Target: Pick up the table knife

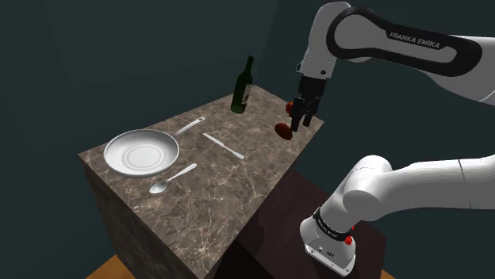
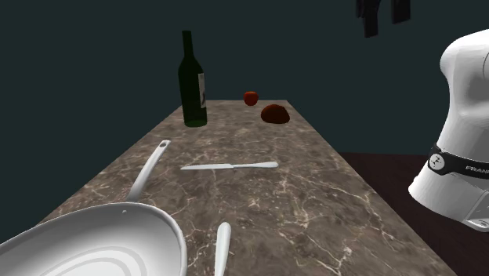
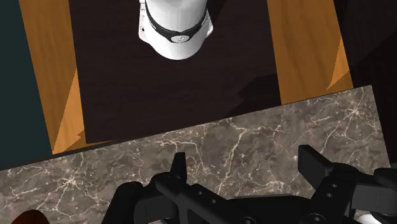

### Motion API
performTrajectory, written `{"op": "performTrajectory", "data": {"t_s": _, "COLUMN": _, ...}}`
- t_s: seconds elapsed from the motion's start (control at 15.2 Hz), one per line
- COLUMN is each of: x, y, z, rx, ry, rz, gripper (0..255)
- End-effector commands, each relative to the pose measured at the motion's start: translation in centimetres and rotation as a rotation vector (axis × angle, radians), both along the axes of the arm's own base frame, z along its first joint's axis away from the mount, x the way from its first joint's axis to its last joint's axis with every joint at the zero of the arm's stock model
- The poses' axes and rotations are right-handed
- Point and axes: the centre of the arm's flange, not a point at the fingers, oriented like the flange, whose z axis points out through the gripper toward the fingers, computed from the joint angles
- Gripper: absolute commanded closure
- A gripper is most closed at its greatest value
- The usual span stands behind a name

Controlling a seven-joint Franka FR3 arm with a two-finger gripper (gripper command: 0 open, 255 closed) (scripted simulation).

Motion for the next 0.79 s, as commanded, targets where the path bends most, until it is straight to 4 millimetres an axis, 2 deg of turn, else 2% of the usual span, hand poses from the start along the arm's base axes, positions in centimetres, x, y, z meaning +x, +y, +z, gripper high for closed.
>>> {"op": "performTrajectory", "data": {"t_s": 0.0, "x": 0.0, "y": 0.0, "z": 0.0, "rx": 0.000, "ry": 0.000, "rz": 0.000, "gripper": 0}}
{"op": "performTrajectory", "data": {"t_s": 0.73, "x": 9.2, "y": 0.8, "z": -9.7, "rx": -0.047, "ry": -0.095, "rz": 0.079, "gripper": 0}}
